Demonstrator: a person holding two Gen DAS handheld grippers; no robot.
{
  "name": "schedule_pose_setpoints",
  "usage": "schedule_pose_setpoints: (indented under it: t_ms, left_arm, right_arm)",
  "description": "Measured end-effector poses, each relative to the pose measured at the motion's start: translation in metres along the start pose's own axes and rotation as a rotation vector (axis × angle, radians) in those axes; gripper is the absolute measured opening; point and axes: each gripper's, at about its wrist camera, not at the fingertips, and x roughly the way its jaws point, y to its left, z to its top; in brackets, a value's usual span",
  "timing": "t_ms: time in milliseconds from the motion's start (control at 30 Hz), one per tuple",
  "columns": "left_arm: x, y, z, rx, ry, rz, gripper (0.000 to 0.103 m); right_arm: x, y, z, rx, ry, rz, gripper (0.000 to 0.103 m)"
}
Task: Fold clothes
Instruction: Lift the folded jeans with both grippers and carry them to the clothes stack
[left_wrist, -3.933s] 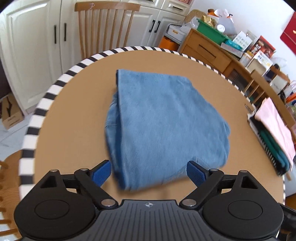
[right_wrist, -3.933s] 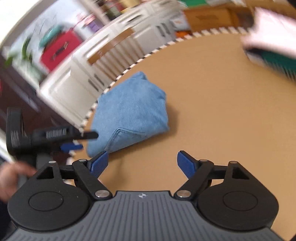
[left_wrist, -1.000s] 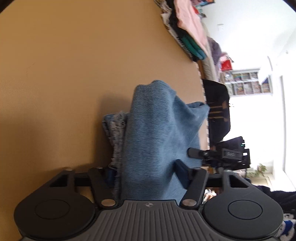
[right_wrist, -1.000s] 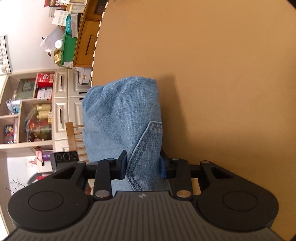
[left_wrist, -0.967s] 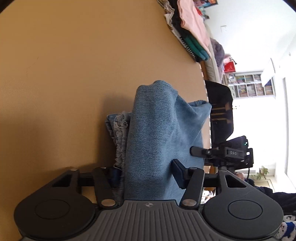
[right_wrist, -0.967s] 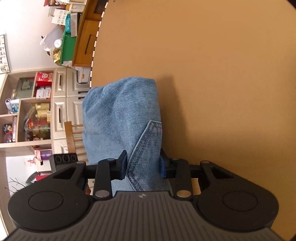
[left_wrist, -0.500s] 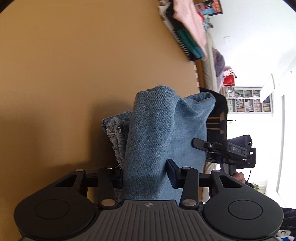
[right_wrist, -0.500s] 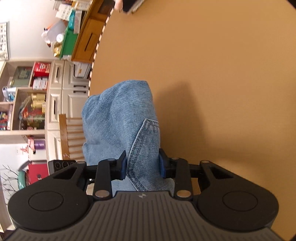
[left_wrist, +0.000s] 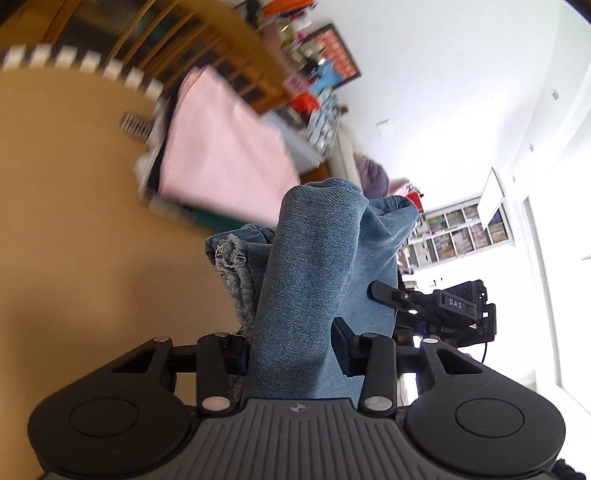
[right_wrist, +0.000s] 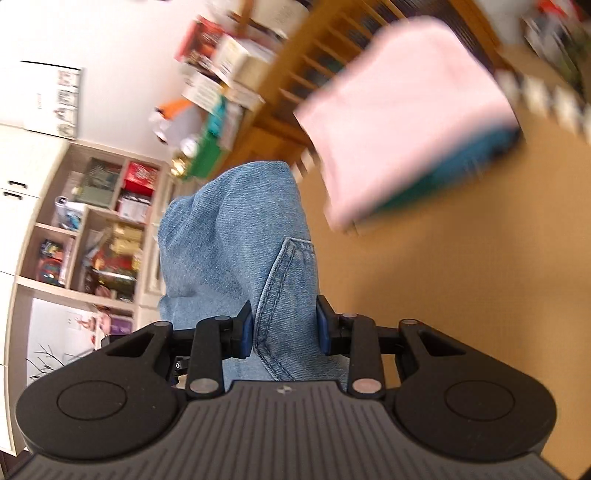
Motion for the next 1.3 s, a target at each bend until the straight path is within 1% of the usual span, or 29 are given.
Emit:
schedule_pose_setpoints:
  t_ms: [67, 100, 133, 200, 300, 333, 367, 400, 433, 467, 533, 567, 600, 633, 667, 700, 733, 767, 833, 867, 900, 933, 967, 1067, 1100, 1167, 1200, 1300]
  left_arm:
    - [0.016, -0.016, 0.046, 0.013, -0.032, 0.012, 0.045]
    - [0.034, -0.021, 0.069, 0.000, -0.049, 0.020, 0.046]
    - [0.054, -0.025, 0.093, -0.015, -0.066, 0.029, 0.047]
    - [0.091, -0.023, 0.136, -0.040, -0.085, 0.086, 0.047]
    - [0.153, -0.005, 0.179, -0.063, -0.107, 0.229, 0.047]
    - [0.172, 0.004, 0.188, -0.079, -0.115, 0.291, 0.049]
    - [0.185, 0.010, 0.188, -0.081, -0.124, 0.364, 0.050]
    - [0.197, 0.016, 0.187, -0.081, -0.135, 0.439, 0.053]
    - [0.210, 0.022, 0.187, -0.081, -0.145, 0.514, 0.063]
    - [0.211, 0.022, 0.186, -0.061, -0.153, 0.522, 0.064]
    - [0.212, 0.020, 0.185, -0.015, -0.169, 0.526, 0.068]
    - [0.204, 0.010, 0.184, 0.032, -0.194, 0.573, 0.068]
    - [0.194, -0.002, 0.183, 0.082, -0.221, 0.625, 0.067]
    - [0.185, -0.013, 0.182, 0.131, -0.248, 0.677, 0.067]
    - [0.175, -0.025, 0.181, 0.182, -0.276, 0.728, 0.067]
    - [0.164, -0.042, 0.172, 0.244, -0.375, 0.763, 0.066]
    - [0.159, -0.062, 0.161, 0.340, -0.476, 0.781, 0.066]
    - [0.164, -0.081, 0.147, 0.484, -0.553, 0.791, 0.066]
    - [0.192, -0.098, 0.119, 0.719, -0.612, 0.825, 0.060]
    - [0.209, -0.089, 0.113, 0.718, -0.568, 0.841, 0.060]
    - [0.227, -0.078, 0.108, 0.704, -0.516, 0.856, 0.059]
    - [0.244, -0.067, 0.102, 0.690, -0.463, 0.871, 0.057]
    - [0.245, -0.067, 0.100, 0.670, -0.453, 0.875, 0.058]
    - [0.242, -0.070, 0.095, 0.606, -0.433, 0.885, 0.058]
    - [0.241, -0.071, 0.094, 0.584, -0.426, 0.888, 0.058]
    - [0.239, -0.072, 0.090, 0.541, -0.412, 0.894, 0.058]
    - [0.238, -0.073, 0.088, 0.520, -0.406, 0.897, 0.058]
    - [0.235, -0.076, 0.083, 0.456, -0.385, 0.905, 0.058]
  right_arm:
    - [-0.005, 0.006, 0.051, -0.014, -0.022, 0.027, 0.033]
    - [-0.008, 0.005, 0.076, -0.003, -0.038, 0.034, 0.033]
    - [-0.005, 0.001, 0.100, 0.011, -0.049, 0.023, 0.033]
    - [0.002, -0.011, 0.146, 0.034, -0.070, -0.010, 0.033]
    - [0.029, -0.047, 0.197, 0.061, -0.100, -0.100, 0.033]
    - [0.040, -0.062, 0.212, 0.068, -0.108, -0.137, 0.034]
    - [0.050, -0.077, 0.219, 0.071, -0.111, -0.187, 0.039]
    - [0.061, -0.091, 0.225, 0.074, -0.114, -0.240, 0.042]
    - [0.067, -0.103, 0.228, 0.079, -0.114, -0.274, 0.049]
    - [0.073, -0.115, 0.231, 0.085, -0.113, -0.307, 0.056]
    - [0.067, -0.122, 0.235, 0.079, -0.117, -0.265, 0.057]
    - [0.058, -0.118, 0.234, 0.040, -0.123, -0.253, 0.059]
    - [0.048, -0.107, 0.235, -0.033, -0.145, -0.258, 0.059]
    - [0.036, -0.091, 0.232, -0.143, -0.197, -0.277, 0.059]
    - [0.022, -0.075, 0.223, -0.267, -0.271, -0.291, 0.055]
    - [0.012, -0.060, 0.211, -0.388, -0.343, -0.269, 0.051]
    - [0.007, -0.048, 0.200, -0.481, -0.389, -0.231, 0.035]
    - [0.012, -0.038, 0.187, -0.575, -0.418, -0.216, 0.019]
    - [0.041, -0.030, 0.157, -0.769, -0.458, -0.308, 0.015]
    - [0.059, -0.032, 0.144, -0.827, -0.464, -0.336, 0.012]
    - [0.077, -0.040, 0.132, -0.869, -0.458, -0.365, 0.012]
    - [0.093, -0.049, 0.123, -0.893, -0.429, -0.402, 0.013]
    - [0.108, -0.062, 0.118, -0.899, -0.387, -0.448, 0.012]
    - [0.128, -0.092, 0.099, -0.825, -0.437, -0.468, 0.012]
    - [0.132, -0.094, 0.093, -0.853, -0.457, -0.488, 0.012]
    - [0.137, -0.093, 0.085, -0.870, -0.484, -0.519, 0.013]
    - [0.138, -0.094, 0.085, -0.847, -0.493, -0.518, 0.013]
    - [0.135, -0.090, 0.089, -0.851, -0.485, -0.540, 0.013]
